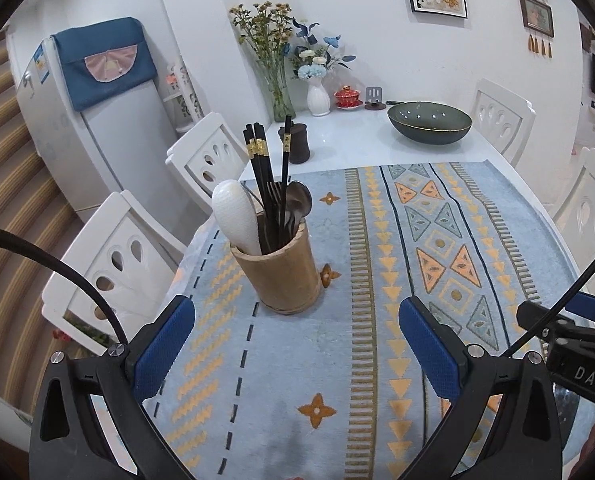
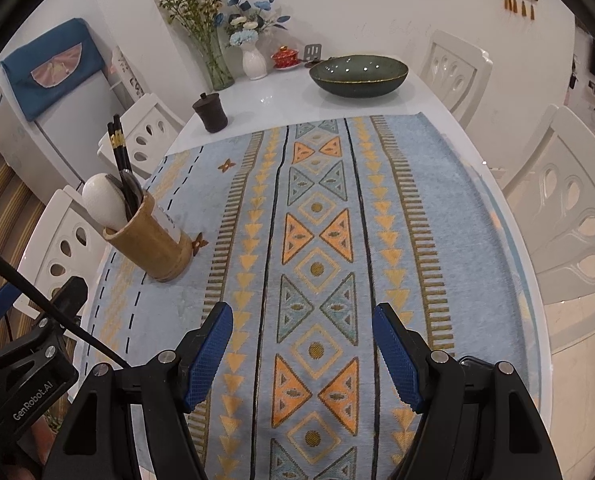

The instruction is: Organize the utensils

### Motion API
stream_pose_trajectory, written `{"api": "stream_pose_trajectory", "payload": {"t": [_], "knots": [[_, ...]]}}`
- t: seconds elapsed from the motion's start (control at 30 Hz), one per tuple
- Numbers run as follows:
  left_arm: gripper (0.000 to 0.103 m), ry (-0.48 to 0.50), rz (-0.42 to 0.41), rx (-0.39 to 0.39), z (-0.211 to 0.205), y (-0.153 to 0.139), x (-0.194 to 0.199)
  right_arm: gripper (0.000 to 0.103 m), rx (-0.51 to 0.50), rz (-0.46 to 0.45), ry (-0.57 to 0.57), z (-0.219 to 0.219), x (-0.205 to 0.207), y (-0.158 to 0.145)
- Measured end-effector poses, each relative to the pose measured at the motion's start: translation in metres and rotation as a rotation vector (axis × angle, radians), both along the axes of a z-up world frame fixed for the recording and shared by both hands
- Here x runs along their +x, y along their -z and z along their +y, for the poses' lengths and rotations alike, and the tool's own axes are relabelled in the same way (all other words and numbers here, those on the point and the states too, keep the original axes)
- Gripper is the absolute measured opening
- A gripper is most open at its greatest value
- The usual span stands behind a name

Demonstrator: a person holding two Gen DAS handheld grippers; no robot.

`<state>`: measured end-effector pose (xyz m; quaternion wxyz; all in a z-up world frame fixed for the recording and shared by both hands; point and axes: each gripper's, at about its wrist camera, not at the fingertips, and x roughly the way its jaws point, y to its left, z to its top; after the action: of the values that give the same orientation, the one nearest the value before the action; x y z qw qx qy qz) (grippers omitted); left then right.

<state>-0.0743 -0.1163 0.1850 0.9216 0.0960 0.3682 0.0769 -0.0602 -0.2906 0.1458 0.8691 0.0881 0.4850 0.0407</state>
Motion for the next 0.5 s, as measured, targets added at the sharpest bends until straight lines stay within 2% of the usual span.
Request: {"api": "stream_pose_trajectory", "payload": {"t": [0.17,0.5], "knots": [[0.102,0.026,-0.023,0.015,0.012,0.002,0.014,0.070,-0.040,-0.006,0.009,0.014,0.004,-0.001],[0.102,0.067,-0.008,-0.032,0.029,0.009,0.043,0.070,-0.108,-0.035,0.027,0.041,0.004,-0.012]]}}
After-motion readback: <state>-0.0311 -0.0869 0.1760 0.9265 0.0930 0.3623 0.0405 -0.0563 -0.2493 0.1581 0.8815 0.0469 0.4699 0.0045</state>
